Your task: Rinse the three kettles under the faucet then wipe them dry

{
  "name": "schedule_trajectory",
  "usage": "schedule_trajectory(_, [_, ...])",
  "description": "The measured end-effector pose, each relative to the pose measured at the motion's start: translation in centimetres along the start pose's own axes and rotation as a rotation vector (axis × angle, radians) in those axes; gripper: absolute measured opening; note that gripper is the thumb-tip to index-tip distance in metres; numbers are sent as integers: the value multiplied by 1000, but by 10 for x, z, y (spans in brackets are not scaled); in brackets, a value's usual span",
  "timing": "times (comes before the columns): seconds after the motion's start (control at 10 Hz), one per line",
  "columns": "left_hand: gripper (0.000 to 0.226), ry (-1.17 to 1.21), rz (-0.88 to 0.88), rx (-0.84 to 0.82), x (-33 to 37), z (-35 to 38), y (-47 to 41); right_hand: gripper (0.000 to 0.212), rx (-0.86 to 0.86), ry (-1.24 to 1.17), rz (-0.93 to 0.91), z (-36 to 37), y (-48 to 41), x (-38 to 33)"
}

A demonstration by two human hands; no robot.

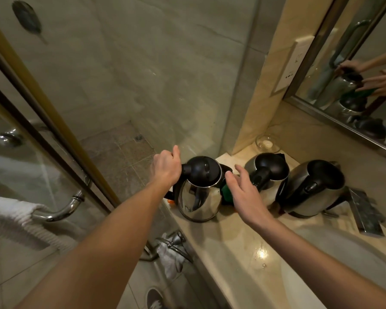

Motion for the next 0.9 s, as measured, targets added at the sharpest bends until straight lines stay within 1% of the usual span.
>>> schedule_trajectory(0.1, [59, -11, -9, -11, 2, -1, 1, 67, -56, -3, 60, 16, 7, 19])
schedule_trajectory(0.2, [60, -33, -3, -11, 5, -3, 3, 64, -126, 78, 159, 28, 8, 49])
schedule_trajectory(0.3, [59, -54, 3, -35, 10, -5, 5, 64, -143, 132, 230, 29, 6, 76])
schedule_trajectory(0.5, [56, -48, -3, -53, 19, -15, 15, 58, -93, 177, 262, 5, 7, 85])
schedule_trajectory(0.7, [51, -50, 98, 26, 33, -37, 43, 50, 2, 219, 224, -17, 23, 66])
schedule_trajectory(0.8, [45, 53, 113, 53, 41, -50, 59, 45, 5, 127, 154, -21, 40, 44])
schedule_trajectory(0.9, [44, 406, -17, 21, 48, -61, 79, 50, -153, -216, 201, -22, 60, 23])
Point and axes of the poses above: each hand's wrist, its own y-axis away from the middle knuckle, its own z-axis out of the palm, x = y × z, the point moved 6 cm from there along -y, towards the middle knuckle, and after that the axes turned 14 degrees about z, right-handed, at the moved point
